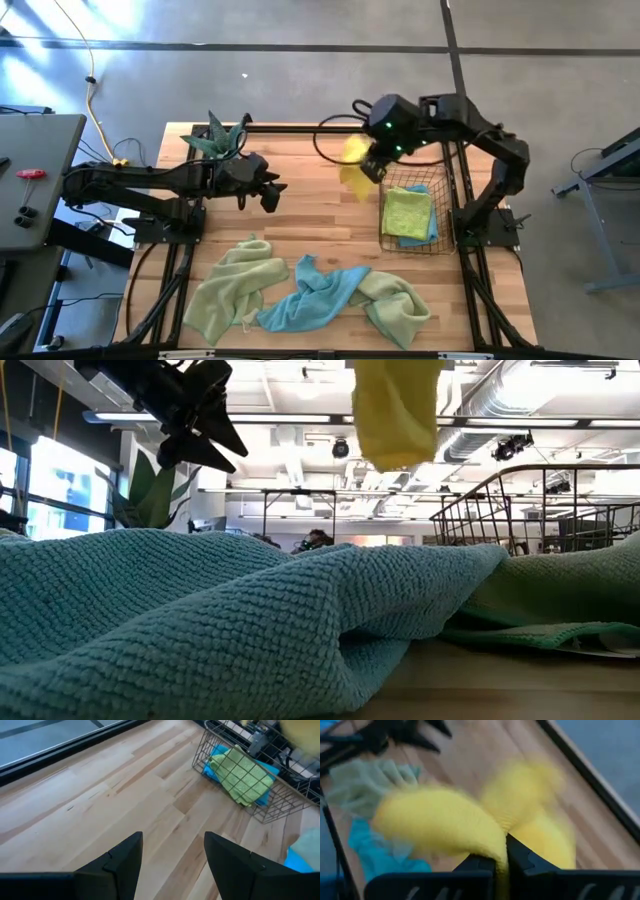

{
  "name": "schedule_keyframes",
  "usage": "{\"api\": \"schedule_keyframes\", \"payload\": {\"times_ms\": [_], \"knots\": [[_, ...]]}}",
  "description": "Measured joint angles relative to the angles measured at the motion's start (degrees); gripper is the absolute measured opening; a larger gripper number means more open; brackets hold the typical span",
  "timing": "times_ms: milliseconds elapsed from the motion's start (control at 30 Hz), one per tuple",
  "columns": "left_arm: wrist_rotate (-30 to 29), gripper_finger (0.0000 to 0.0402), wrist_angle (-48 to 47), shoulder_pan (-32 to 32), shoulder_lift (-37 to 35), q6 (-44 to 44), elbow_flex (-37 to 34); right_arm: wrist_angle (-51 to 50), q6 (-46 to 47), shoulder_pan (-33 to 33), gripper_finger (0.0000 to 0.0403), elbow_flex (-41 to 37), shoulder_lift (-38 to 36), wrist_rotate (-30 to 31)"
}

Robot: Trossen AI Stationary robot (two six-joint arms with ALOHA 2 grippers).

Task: Fold microfiber towels
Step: Stack the folded yellow microfiber cloth into the wire basket

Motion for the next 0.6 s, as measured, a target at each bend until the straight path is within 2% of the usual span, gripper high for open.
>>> {"api": "schedule_keyframes", "payload": {"times_ms": [67, 267, 600], "knots": [[0.0, 0.0202, 0.2, 0.0, 0.0, 0.3, 0.0, -3.6, 0.8, 0.3, 0.0000, -0.2, 0.1, 1.7], [0.0, 0.0202, 0.2, 0.2, 0.0, 0.3, 0.0, -2.2, 2.5, 0.4, 0.0000, 0.0, -0.5, 2.0], [0.3, 0.0202, 0.2, 0.2, 0.0, -0.8, 0.0, -2.3, 5.8, 0.8, 0.0000, -0.1, -0.5, -12.7]]}}
